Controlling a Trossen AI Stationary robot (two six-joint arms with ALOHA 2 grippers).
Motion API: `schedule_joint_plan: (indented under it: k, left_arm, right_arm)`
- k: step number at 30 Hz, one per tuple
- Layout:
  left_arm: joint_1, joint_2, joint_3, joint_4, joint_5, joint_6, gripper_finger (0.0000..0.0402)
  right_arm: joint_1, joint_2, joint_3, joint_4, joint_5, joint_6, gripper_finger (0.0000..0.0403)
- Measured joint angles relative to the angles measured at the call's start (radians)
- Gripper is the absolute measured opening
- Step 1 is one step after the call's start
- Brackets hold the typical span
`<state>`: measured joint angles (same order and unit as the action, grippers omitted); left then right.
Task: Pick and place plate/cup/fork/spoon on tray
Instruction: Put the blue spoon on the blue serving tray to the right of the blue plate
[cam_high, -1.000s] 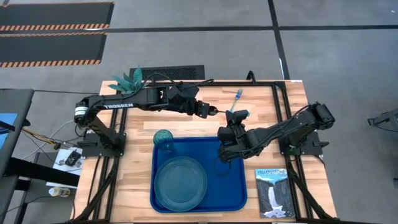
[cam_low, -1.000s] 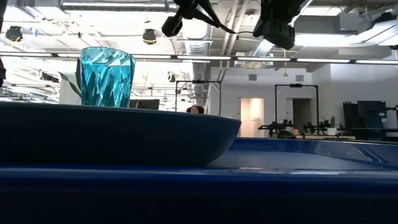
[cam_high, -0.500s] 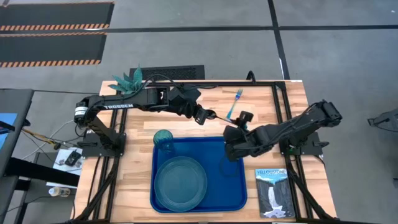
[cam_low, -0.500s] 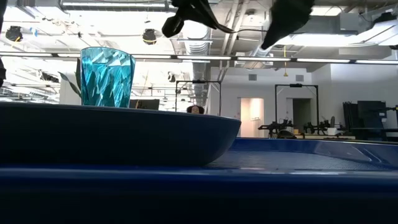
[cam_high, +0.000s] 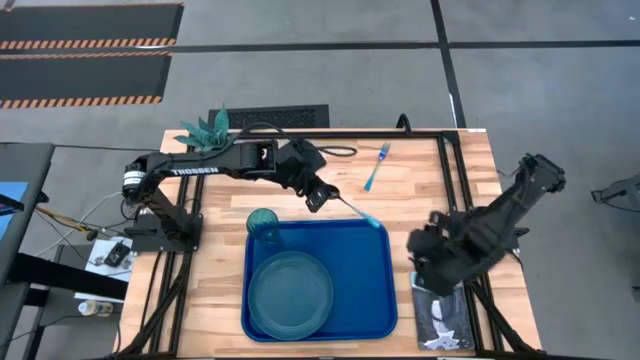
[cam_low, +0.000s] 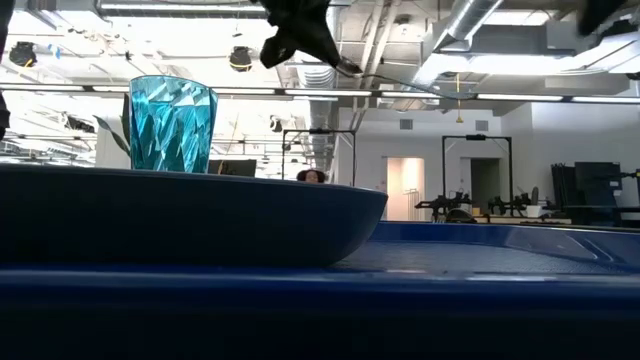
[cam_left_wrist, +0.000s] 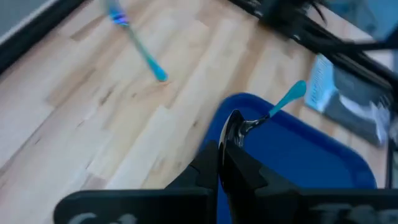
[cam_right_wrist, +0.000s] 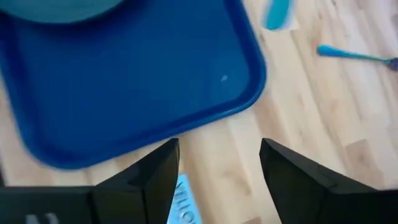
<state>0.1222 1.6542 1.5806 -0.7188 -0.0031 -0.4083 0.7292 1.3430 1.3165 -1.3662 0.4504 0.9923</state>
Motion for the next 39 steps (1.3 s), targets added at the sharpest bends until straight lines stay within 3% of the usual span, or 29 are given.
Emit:
schedule_joint_plan:
  k: [6, 11, 21, 29, 39]
  left_arm:
    - [-0.058, 0.155, 0.102, -0.093, 0.083, 0.156, 0.0]
    - [-0.117, 0.332, 0.316, -0.261, 0.085, 0.309, 0.0]
    - [-0.21, 0.668, 0.77, -0.557, 0.126, 0.556, 0.0]
    - [-0.214, 0.711, 0.733, -0.516, 0.188, 0.561, 0.0]
    - [-0.204, 0.736, 0.733, -0.483, 0.194, 0.586, 0.0]
  right_arm:
    - [0.165, -0.011, 0.0, -0.05, 0.058, 0.199, 0.0244]
    - [0.23, -0.002, 0.0, -0.097, 0.103, 0.306, 0.0244]
    - [0.248, 0.0, -0.048, -0.076, 0.11, 0.343, 0.0244]
    - [0.248, -0.001, -0.099, -0.053, 0.112, 0.345, 0.0244]
    - [0.247, -0.001, -0.112, -0.026, 0.132, 0.346, 0.0244]
